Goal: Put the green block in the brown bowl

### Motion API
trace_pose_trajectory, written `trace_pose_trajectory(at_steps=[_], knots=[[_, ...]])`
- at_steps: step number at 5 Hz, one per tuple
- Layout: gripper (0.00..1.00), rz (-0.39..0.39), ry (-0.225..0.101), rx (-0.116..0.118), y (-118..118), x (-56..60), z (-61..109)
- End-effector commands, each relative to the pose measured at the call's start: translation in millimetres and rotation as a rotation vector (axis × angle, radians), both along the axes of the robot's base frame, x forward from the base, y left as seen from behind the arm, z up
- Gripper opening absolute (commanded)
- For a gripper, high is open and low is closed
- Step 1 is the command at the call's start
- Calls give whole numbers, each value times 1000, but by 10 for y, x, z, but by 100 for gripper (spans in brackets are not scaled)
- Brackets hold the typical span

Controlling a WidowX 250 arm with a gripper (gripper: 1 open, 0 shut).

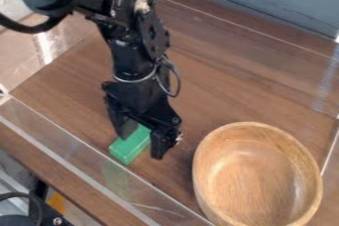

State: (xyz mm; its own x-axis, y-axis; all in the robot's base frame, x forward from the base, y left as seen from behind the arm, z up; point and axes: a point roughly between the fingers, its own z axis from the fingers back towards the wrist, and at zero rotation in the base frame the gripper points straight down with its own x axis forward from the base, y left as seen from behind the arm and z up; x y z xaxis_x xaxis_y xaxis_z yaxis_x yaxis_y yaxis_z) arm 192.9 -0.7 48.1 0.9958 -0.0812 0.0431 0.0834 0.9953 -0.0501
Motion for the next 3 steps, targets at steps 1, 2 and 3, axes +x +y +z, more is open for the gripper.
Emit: trace_pose_trajectory(at_steps=[1,2,3], knots=[[100,-9,-37,0,-23,34,77],[0,-10,-35,2,-20,35,72],[0,-16,-32,8,-38,28,164]])
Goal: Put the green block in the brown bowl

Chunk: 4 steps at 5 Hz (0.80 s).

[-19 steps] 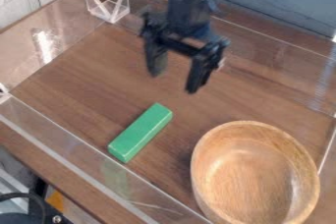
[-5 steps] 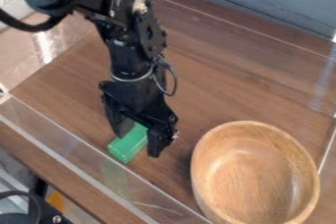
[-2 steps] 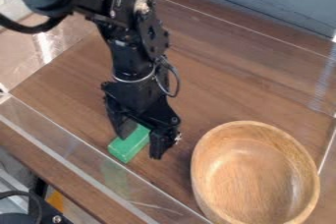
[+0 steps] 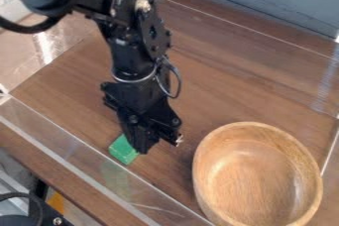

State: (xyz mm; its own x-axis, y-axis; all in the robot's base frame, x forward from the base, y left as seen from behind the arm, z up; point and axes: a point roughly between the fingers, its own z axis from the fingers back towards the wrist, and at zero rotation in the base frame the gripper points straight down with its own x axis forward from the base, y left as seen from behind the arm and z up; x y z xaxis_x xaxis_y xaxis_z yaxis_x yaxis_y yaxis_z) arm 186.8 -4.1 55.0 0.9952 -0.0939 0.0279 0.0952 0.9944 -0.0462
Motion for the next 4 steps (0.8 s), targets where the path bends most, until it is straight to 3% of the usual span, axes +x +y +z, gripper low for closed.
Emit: trace_pose_trajectory(at_steps=[1,2,3,4], knots=[[0,-19,-46,16,-74,84,289],[0,-77,-66,5,-339,169,571],[0,-174,-76,-7,-719,240,658],[0,-229,-69,-7,-1063,273,612]])
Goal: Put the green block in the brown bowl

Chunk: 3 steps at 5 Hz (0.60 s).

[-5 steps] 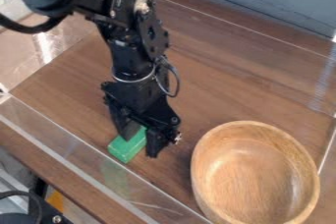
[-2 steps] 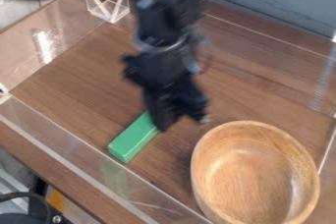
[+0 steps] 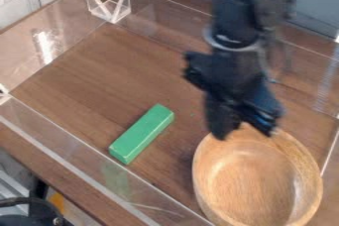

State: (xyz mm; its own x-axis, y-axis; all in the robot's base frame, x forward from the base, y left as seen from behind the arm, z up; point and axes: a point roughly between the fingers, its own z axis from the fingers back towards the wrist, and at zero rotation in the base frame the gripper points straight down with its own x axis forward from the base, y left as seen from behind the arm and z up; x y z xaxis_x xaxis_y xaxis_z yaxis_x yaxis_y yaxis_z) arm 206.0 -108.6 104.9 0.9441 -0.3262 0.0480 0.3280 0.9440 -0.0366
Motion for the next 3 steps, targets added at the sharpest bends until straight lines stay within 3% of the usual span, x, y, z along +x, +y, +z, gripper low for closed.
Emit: trace_pose_trajectory(at_steps=[1,2,3], knots=[[0,-50,-42,-20,-274,59,73],[0,-114,-47,-30,-297,6,47],[0,-132,-60,-38,-162,10,87]])
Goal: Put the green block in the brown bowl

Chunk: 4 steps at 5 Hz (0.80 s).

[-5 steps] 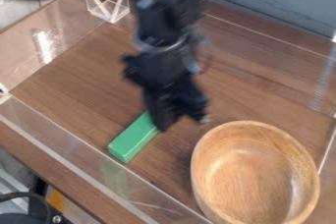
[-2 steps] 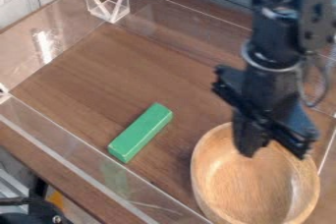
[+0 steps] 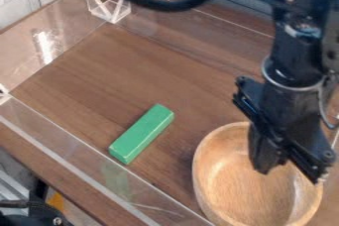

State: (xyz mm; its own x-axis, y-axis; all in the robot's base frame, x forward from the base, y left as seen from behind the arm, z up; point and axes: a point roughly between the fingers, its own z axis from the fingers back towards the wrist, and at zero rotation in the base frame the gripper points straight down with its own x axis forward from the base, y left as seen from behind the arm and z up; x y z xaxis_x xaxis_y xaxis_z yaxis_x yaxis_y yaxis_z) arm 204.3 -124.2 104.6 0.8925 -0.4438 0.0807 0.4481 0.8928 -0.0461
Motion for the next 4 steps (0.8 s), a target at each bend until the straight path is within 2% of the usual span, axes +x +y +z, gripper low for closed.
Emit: trace_pose_trajectory(at_steps=[1,2,4], knots=[[0,-19,-47,-29,147,4,160],[0,-75,-46,-38,164,-39,155],[0,-116,-38,-28,225,-73,290]])
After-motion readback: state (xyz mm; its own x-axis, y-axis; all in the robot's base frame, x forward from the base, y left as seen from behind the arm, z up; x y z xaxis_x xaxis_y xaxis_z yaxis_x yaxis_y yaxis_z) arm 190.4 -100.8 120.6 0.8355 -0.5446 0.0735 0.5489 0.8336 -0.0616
